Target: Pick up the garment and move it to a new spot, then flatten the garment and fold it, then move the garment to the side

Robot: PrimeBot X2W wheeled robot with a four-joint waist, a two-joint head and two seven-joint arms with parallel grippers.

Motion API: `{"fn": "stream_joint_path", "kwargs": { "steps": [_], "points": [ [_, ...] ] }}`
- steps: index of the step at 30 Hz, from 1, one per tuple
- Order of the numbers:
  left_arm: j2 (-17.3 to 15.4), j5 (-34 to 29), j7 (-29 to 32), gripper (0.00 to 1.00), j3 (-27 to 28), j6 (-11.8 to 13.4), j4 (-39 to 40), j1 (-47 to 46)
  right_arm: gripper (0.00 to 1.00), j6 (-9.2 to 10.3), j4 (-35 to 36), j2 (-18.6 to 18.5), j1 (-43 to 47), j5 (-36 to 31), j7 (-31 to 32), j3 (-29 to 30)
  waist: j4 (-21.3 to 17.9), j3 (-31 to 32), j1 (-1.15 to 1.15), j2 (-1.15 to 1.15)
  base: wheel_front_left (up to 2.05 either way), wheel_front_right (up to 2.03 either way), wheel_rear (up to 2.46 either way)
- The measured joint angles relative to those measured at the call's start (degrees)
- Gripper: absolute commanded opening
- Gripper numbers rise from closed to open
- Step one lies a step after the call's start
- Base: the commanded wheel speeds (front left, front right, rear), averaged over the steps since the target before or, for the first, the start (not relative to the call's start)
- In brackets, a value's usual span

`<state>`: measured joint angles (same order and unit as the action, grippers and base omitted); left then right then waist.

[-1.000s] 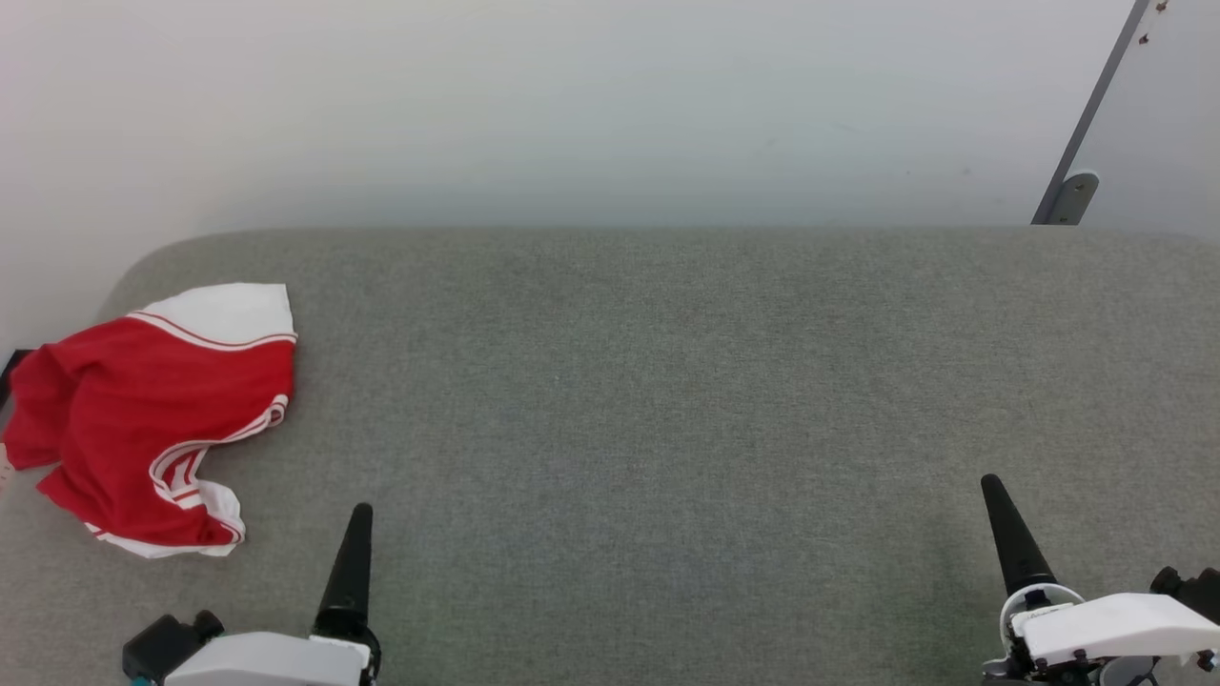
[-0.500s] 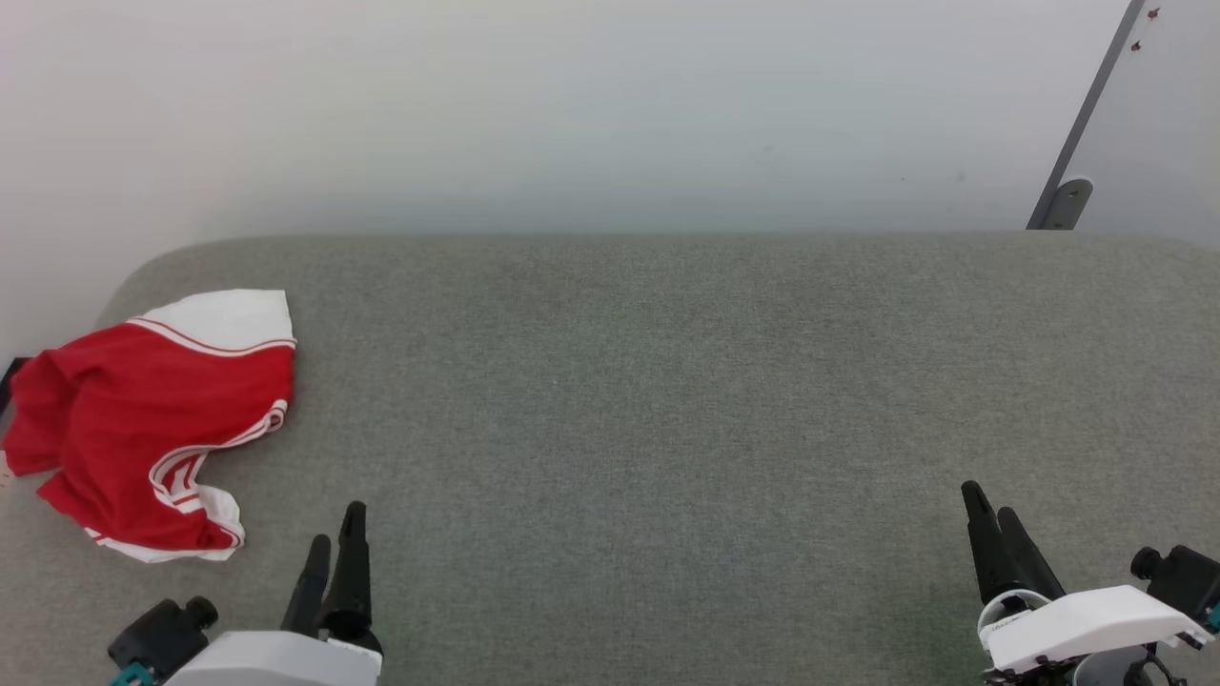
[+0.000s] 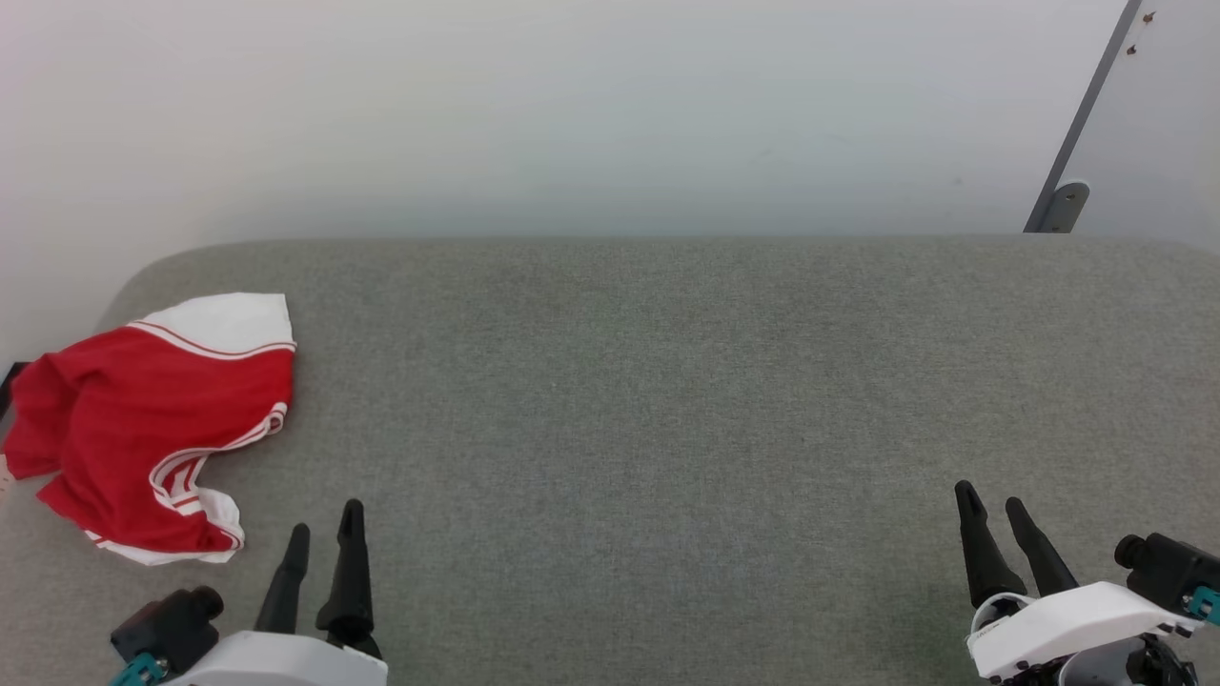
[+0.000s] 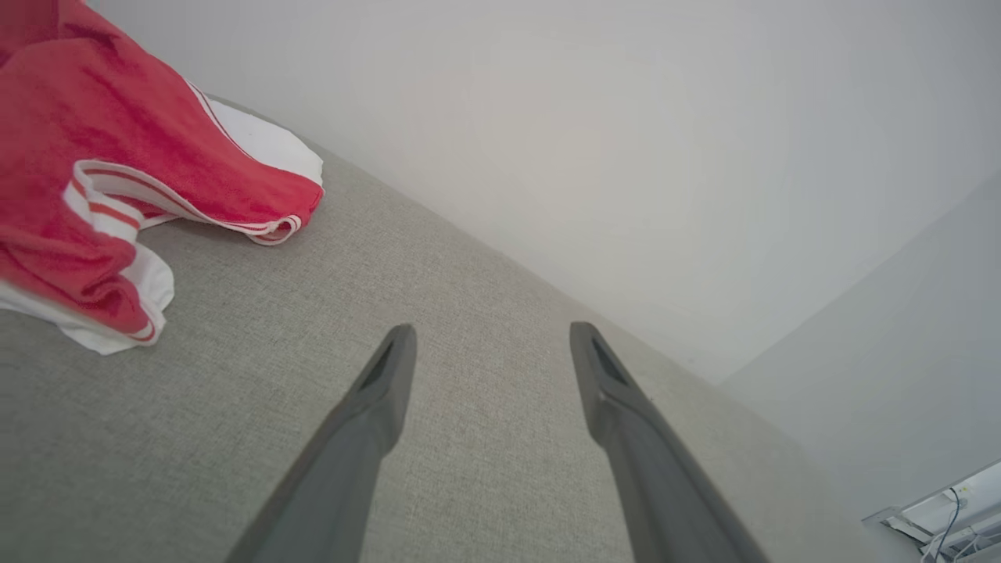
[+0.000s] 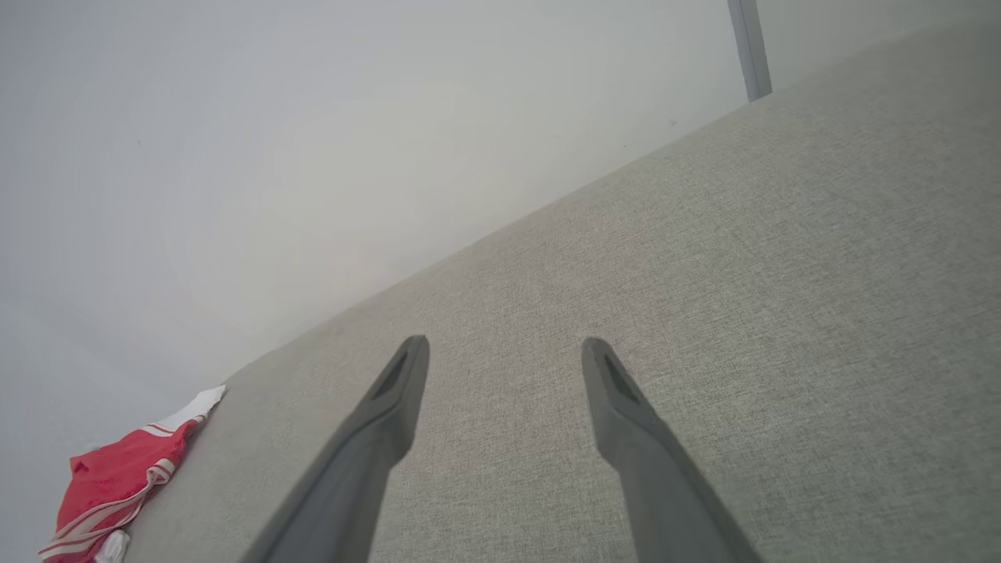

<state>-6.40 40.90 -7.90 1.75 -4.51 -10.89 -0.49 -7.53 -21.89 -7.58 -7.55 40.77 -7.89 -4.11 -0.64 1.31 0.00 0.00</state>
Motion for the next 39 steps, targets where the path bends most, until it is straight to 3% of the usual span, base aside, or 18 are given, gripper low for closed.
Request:
{"fn": "stream_joint_path", "kwargs": {
  "steps": [11,39],
  "points": [
    [-0.2,-9.12,-1.56,1.0,1.07,-0.73,1.24,0.37,1.0,0.0,-0.18,-0.19,-0.48,-7.86,-1.65,0.19,-0.07,0.2,0.0,0.0,0.0,0.0,0.0],
    [-0.74,-24.4,-5.0,1.0,1.23,-2.55,2.59,1.17,1.0,0.0,0.04,-0.55,-0.5,-22.46,-5.08,0.33,-0.48,0.79,0.0,0.0,0.0,0.0,0.0]
  ]
}}
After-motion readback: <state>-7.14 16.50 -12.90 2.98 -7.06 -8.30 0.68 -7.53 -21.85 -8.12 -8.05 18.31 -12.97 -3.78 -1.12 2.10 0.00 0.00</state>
